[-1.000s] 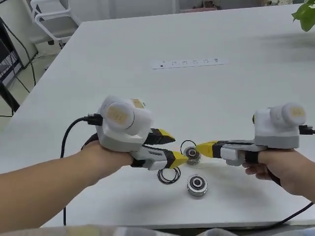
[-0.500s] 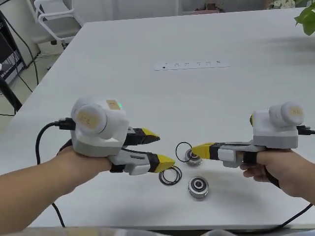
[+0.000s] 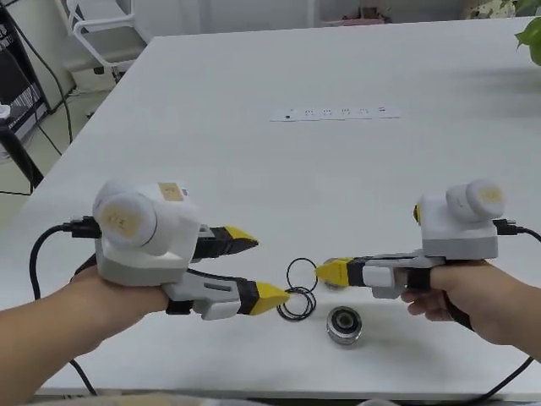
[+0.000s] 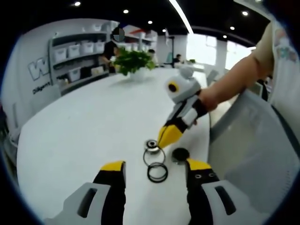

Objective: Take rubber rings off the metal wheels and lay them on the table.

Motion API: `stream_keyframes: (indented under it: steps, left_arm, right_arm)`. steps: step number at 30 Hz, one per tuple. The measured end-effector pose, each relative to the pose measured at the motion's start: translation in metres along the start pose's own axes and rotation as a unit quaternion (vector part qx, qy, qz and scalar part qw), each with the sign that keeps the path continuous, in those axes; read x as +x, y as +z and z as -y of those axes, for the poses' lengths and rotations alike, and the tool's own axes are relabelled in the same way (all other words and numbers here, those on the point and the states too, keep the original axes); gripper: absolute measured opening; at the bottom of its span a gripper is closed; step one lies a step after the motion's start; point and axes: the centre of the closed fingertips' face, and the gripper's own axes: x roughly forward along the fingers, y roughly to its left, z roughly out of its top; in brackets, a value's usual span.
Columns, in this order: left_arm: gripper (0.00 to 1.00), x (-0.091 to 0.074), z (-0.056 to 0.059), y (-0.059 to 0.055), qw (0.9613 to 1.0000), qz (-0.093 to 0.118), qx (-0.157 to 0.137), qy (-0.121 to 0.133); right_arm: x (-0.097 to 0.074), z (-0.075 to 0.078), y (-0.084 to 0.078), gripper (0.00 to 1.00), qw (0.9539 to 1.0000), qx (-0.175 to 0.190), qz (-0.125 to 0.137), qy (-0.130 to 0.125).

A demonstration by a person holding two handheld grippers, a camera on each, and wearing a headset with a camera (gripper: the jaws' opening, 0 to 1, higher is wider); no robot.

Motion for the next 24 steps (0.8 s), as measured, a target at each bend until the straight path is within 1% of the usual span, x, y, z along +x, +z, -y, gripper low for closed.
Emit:
stream_keyframes:
  steps: [4, 11, 24]
  left_arm:
    - [0.54, -0.003, 0.0, -0.002, 1.0, 0.002, -0.004, 0.004]
    - [0.56, -0.007, -0.001, -0.005, 0.9999, 0.001, -0.008, 0.011]
    - [0.56, -0.009, -0.003, -0.008, 0.9998, -0.001, -0.013, 0.014]
  right_arm:
    - [0.005, -0.001, -0.006, 0.0, 0.9999, 0.005, -0.015, 0.004]
    - [0.011, 0.001, -0.015, 0.0, 0.9993, 0.008, -0.037, 0.001]
    - [0.015, 0.009, -0.024, 0.0, 0.9983, 0.014, -0.057, -0.003]
